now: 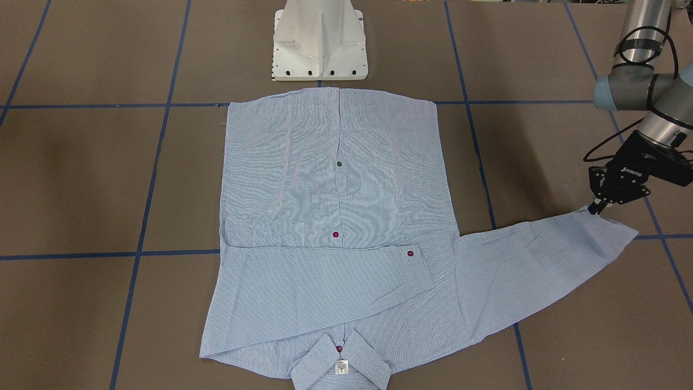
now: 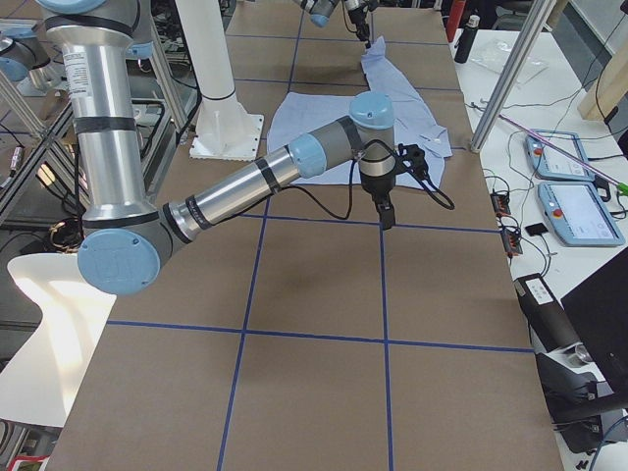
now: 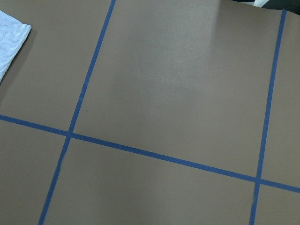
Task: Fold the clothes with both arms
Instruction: 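Grasp the sleeve cuff nearest the left gripper, then carry the cuff with the left gripper across the chest and release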
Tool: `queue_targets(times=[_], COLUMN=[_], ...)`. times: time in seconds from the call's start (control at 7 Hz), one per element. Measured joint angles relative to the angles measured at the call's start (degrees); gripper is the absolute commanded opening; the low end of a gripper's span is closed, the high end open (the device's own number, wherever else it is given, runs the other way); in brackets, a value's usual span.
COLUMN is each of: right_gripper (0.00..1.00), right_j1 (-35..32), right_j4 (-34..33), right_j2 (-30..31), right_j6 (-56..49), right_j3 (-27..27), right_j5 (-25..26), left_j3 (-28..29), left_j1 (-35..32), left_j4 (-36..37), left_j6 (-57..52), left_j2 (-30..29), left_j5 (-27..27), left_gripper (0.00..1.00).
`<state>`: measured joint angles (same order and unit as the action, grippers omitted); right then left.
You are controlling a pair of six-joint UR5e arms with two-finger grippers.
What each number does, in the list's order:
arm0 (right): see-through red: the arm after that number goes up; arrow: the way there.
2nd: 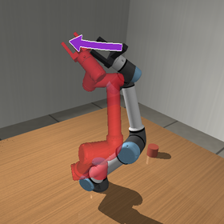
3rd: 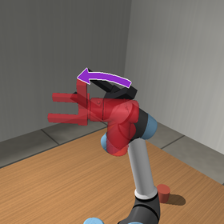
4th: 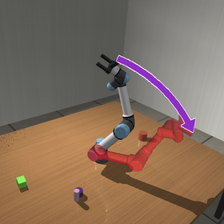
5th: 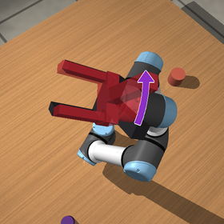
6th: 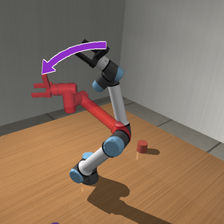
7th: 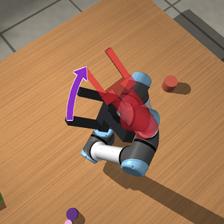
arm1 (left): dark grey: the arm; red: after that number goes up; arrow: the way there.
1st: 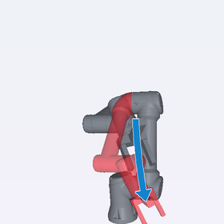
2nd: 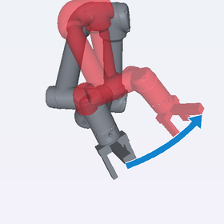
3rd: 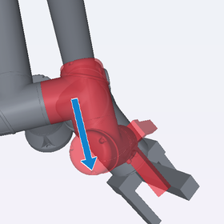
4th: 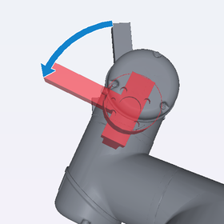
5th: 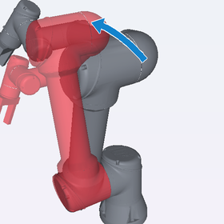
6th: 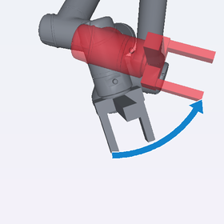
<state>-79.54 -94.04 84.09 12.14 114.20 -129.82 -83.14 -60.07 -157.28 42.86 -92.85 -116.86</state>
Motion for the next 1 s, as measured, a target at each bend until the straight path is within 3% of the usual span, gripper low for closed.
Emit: queue_targets(times=[0.29,0.57,1.0], right_gripper=[1.0,1.0,1.0], right_j1=[0.0,0.0,0.0], right_j4=[0.0,0.0,-0.1], right_j2=[0.1,0.1,0.2], right_j6=[0.8,0.9,1.0], right_j3=[0.1,-0.1,-0.3], right_j5=[0.0,0.0,0.0], left_j3=[-5.7,-6.8,-6.4], left_j1=[0.6,4.5,15.3], left_j4=[12.6,23.6,37.8], left_j6=[5.1,10.9,24.7], left_j2=[-6.8,-17.6,-34.7], left_j5=[0.1,1.0,7.6], left_gripper=[0.0,0.0,0.0])
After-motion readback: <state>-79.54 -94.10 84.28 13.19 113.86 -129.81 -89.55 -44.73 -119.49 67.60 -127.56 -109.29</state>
